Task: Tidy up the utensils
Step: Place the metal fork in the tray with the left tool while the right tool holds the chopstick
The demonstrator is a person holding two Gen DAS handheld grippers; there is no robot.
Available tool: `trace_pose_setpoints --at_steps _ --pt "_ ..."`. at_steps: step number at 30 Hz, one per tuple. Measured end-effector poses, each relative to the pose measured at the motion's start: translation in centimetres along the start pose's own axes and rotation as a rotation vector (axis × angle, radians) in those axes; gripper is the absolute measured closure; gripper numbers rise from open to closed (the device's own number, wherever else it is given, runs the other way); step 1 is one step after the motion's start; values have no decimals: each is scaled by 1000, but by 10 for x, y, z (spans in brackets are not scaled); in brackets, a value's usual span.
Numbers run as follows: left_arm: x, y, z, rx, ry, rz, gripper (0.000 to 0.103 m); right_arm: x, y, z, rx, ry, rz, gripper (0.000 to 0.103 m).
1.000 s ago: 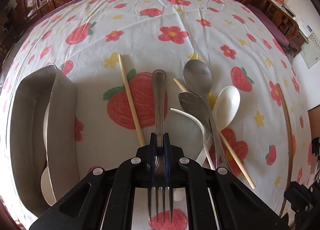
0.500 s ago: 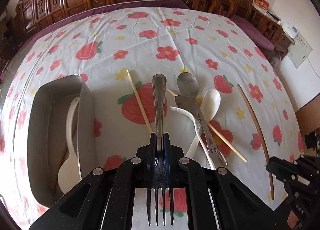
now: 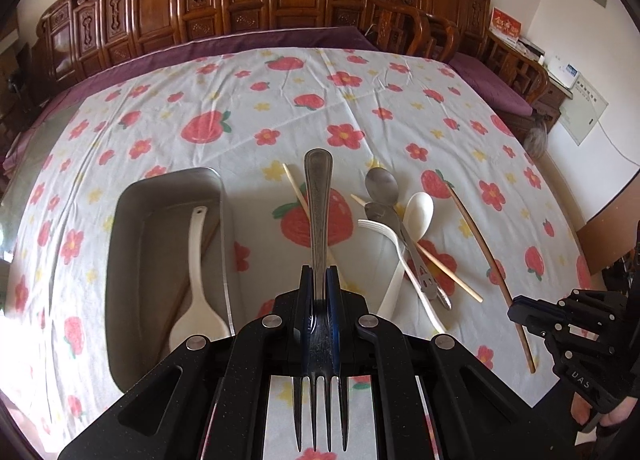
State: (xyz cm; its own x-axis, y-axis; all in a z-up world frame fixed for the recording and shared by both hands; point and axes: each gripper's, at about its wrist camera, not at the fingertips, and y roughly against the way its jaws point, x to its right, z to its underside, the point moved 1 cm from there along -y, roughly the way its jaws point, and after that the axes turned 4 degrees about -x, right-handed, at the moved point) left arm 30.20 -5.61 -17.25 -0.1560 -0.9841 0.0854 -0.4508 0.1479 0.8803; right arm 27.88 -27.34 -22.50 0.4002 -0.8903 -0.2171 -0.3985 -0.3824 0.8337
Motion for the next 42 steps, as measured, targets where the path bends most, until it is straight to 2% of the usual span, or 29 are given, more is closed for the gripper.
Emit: trace_pose_setpoints --at_steps 13,22,29,42 --pt "-66 14 12 22 73 -15 97 -37 1 -17 23 35 -42 97" --pt "-108 1 17 5 130 -41 97 -96 -23 -50 17 81 -89 97" --pt "-124 -12 22 -16 151 -25 97 -127 -41 -65 -2 101 -111 97" --pt "-140 -24 22 -25 169 0 96 -153 -63 -77 -40 121 -102 97"
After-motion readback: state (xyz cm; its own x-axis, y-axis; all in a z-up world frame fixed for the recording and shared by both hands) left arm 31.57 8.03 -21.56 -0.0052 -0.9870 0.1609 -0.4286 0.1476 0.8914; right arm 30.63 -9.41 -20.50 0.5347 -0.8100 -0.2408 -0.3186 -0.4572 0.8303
